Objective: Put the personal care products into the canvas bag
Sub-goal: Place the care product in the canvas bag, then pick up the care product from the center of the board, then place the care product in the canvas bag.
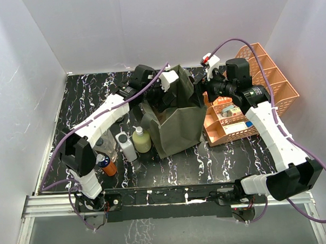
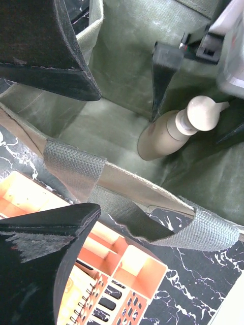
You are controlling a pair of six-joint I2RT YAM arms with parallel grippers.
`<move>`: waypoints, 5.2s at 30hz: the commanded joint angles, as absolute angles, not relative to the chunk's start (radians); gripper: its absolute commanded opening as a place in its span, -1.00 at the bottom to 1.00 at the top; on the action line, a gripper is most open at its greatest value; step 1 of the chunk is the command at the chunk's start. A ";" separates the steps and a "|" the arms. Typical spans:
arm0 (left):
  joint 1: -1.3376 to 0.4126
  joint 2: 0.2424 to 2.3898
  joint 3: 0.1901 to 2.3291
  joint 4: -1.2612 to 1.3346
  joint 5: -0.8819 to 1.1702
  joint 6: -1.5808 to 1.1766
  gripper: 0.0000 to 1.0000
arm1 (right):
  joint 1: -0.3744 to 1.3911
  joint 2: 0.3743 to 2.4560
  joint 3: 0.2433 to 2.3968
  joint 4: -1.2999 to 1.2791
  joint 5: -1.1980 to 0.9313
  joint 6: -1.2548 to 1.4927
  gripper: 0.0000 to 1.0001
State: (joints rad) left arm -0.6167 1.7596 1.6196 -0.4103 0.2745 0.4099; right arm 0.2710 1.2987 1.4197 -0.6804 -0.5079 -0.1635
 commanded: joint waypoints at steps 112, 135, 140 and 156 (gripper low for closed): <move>-0.131 1.429 1.760 -0.635 0.070 0.307 -1.00 | 0.250 1.247 1.438 -0.678 -0.517 -0.230 0.73; -0.293 1.651 2.425 -0.614 0.549 -0.064 -1.00 | 0.260 1.287 1.448 -0.669 -0.511 -0.233 0.74; -0.456 1.708 2.449 -0.610 0.495 -0.028 -1.00 | 0.259 1.274 1.438 -0.676 -0.497 -0.235 0.74; -0.582 1.772 2.146 -0.336 0.605 -0.025 -1.00 | 0.242 1.204 1.369 -0.659 -0.508 -0.231 0.31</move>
